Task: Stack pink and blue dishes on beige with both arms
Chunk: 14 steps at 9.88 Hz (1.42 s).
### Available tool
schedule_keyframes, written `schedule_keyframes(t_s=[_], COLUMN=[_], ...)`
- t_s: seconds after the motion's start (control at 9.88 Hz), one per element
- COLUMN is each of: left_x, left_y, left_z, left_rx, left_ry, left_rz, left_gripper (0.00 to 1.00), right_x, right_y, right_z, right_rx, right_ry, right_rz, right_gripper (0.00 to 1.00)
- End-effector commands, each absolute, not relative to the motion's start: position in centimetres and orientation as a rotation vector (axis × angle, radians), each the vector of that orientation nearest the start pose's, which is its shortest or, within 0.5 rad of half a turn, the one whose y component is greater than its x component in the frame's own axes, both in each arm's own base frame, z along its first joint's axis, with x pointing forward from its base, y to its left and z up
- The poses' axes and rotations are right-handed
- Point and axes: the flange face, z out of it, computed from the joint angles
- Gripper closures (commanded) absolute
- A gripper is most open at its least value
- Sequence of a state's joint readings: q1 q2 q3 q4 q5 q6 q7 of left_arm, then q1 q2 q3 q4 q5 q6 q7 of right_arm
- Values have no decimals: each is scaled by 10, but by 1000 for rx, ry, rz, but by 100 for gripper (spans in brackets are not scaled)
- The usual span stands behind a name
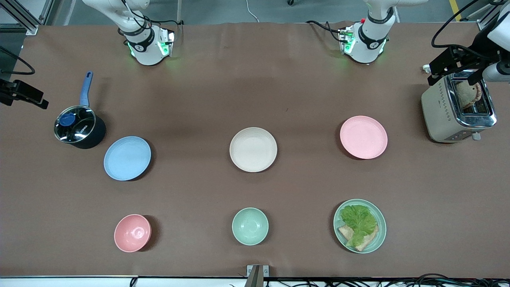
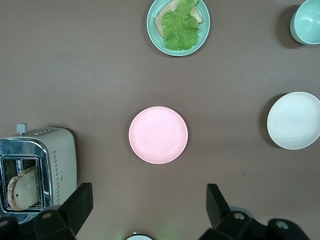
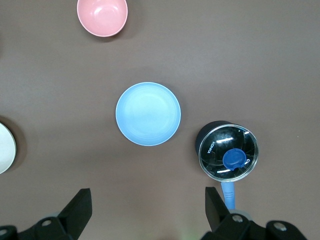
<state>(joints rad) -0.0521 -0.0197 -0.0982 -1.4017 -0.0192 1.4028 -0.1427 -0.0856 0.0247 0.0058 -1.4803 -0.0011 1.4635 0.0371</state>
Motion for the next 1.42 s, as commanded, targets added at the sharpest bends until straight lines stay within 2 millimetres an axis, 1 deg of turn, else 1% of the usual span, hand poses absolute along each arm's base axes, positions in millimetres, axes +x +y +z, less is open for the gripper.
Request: schedule_keyframes(t_s=[0.0,0.2,0.3,0.41,0.51,0.61,0.71,0.81,0.91,1.01,1.11,1.22,1.32], left_x=[520,522,523,526,534,541,548,552,555,558,563,572,579], left_y=[-80,-80,-72,-66,-52,-37,-22,-16,-4,-2,-1,-2,-1], left_z=[685,683,681,675,659,631,595,559,506,463,420,363,318], left_rx=[-3156,-3171,-3174,-3187,-3214,-3246,-3272,-3277,-3274,-3277,-3279,-3287,-3354], left_ry=[31,30,9,-10,-28,-7,-10,57,167,201,197,310,361], left_rz=[6,16,21,41,68,88,94,83,85,92,77,130,96], left_gripper=[0,0,0,0,0,3,6,5,5,5,4,3,2], right_x=[539,541,543,544,554,570,587,599,603,599,593,587,582], right_y=[-46,-45,-44,-44,-52,-57,-69,-82,-91,-99,-105,-116,-123], right_z=[646,648,651,655,640,612,579,541,503,461,422,375,336], right_rx=[-3152,-3152,-3160,-3171,-3152,-3143,-3087,-3041,-3030,-3033,-3031,-3019,-2992], right_ry=[179,174,149,126,79,70,114,152,102,62,16,-18,-64], right_rz=[64,56,42,21,40,77,92,119,109,88,65,66,49], right_gripper=[0,0,0,0,0,0,0,0,0,0,0,0,0])
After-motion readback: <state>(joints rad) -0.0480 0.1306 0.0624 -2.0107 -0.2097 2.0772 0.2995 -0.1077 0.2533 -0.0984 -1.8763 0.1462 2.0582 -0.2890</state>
